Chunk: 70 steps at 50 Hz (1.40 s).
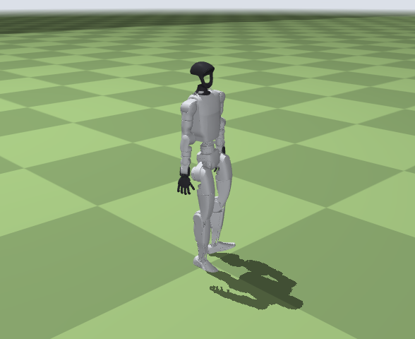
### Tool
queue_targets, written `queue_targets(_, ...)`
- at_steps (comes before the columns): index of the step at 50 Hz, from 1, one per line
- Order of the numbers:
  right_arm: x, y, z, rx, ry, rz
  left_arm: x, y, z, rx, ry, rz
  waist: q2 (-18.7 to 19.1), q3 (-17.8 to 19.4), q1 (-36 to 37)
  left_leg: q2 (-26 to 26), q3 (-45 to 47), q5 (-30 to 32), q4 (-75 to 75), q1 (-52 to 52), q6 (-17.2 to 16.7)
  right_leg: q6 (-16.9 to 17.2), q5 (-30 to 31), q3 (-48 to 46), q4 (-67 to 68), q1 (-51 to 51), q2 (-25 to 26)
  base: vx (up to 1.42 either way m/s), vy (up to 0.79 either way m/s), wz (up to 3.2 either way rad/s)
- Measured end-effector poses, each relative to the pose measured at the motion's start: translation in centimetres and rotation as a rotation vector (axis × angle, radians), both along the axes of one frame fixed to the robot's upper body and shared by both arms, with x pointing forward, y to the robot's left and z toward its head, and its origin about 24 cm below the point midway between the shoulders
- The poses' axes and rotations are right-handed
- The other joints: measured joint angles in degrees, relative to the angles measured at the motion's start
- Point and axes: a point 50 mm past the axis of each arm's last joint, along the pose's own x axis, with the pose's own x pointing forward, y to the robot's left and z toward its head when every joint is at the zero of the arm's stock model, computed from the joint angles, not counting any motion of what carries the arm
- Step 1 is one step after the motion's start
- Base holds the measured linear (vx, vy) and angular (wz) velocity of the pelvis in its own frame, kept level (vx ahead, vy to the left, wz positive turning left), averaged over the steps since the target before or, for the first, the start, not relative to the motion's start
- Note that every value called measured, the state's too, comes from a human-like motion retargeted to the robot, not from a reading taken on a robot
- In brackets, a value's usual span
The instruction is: In place motions
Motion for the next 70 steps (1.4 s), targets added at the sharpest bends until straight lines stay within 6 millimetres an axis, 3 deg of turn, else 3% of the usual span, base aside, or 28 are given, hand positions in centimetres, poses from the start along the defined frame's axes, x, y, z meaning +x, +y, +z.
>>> queue_targets(11,0.4,-0.3,0.1,0.008,-0.003,-0.017,-1.3,0.1,0.1,-0.004,0.047,-0.014,0.31,-0.39,-0.02,-0.01,0.06,-0.02,-0.18,0.17,0.01,-0.01,-0.07,0.10,0.08,-0.04,0.03,0.00,0.00,0.00)
queue_targets(27,1.7,1.3,-0.2,0.074,-0.078,0.021,0.0,0.1,0.0,-0.011,0.007,-0.050,0.31,-0.99,0.17,-0.17,-0.19,0.09,-0.35,-0.04,0.24,0.10,-0.08,-0.09,0.17,-0.22,-0.15,0.00,0.00,0.00)
queue_targets(37,2.4,0.9,-0.1,0.028,-0.183,0.005,0.0,0.2,0.0,-0.003,0.006,-0.053,0.18,-0.99,0.17,-0.35,-0.29,0.12,-0.41,-0.18,0.42,0.20,-0.09,-0.16,0.21,-0.32,-0.33,0.00,0.00,0.00)
queue_targets(53,1.8,0.6,-0.1,0.004,-0.184,-0.028,-1.1,0.1,0.1,-0.005,0.042,-0.033,-0.09,-0.87,0.13,-0.53,-0.19,0.12,-0.46,-0.12,0.66,0.30,-0.03,-0.02,0.23,-0.37,-0.45,0.00,0.00,0.00)
queue_targets(70,2.3,0.9,-0.1,0.014,-0.193,-0.004,-0.2,0.2,0.0,-0.003,0.013,-0.045,-0.31,-0.99,0.03,-0.54,-0.20,0.19,-0.55,-0.53,0.82,0.41,-0.02,0.08,0.38,-0.86,-0.54,0.00,0.00,0.00)
